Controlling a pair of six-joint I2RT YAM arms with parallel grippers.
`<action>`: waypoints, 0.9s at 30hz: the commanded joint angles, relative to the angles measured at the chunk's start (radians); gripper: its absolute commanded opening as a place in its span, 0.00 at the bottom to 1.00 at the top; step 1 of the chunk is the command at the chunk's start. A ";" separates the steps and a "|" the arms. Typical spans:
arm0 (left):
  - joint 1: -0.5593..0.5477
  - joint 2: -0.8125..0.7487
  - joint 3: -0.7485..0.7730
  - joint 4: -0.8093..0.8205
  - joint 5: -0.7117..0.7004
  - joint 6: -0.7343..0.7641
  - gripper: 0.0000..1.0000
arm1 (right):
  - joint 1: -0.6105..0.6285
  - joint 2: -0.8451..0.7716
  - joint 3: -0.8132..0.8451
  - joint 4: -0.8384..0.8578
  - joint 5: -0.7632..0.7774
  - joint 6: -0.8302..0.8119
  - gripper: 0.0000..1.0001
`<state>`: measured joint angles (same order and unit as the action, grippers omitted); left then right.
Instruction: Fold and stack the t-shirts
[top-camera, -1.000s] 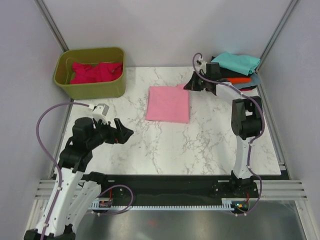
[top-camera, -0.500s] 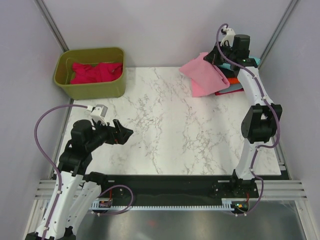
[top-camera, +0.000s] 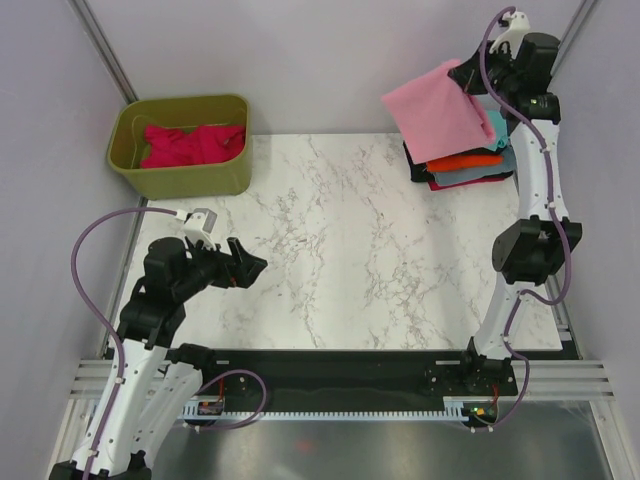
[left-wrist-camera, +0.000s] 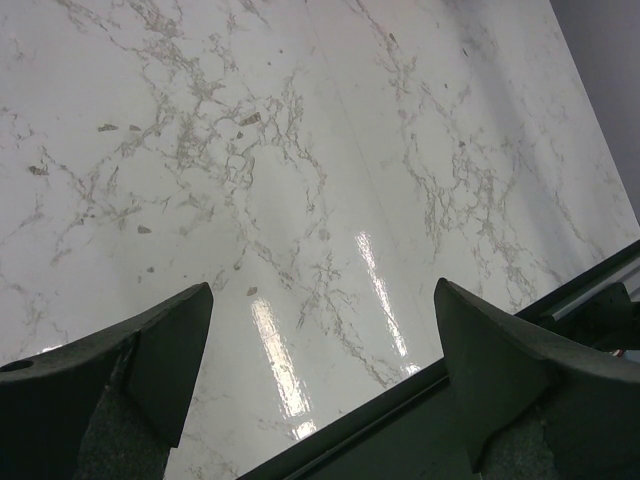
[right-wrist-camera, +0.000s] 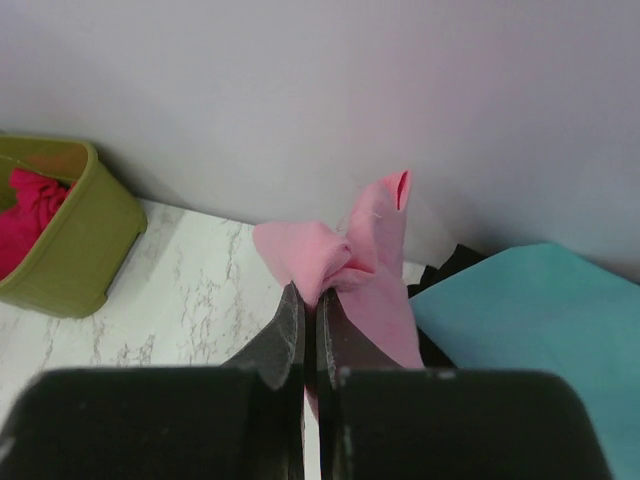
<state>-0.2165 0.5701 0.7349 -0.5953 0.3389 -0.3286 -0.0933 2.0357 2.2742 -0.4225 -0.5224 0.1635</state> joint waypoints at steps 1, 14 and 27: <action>0.000 0.002 -0.002 0.037 -0.003 -0.018 1.00 | -0.017 0.041 0.125 0.042 -0.010 0.031 0.00; 0.000 0.013 -0.002 0.040 -0.001 -0.018 1.00 | -0.052 0.100 0.166 0.056 -0.002 0.064 0.00; 0.000 0.030 -0.005 0.042 0.003 -0.020 1.00 | -0.138 0.136 0.185 0.165 -0.051 0.142 0.00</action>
<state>-0.2165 0.5926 0.7326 -0.5949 0.3389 -0.3286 -0.2165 2.1773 2.4180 -0.3714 -0.5388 0.2714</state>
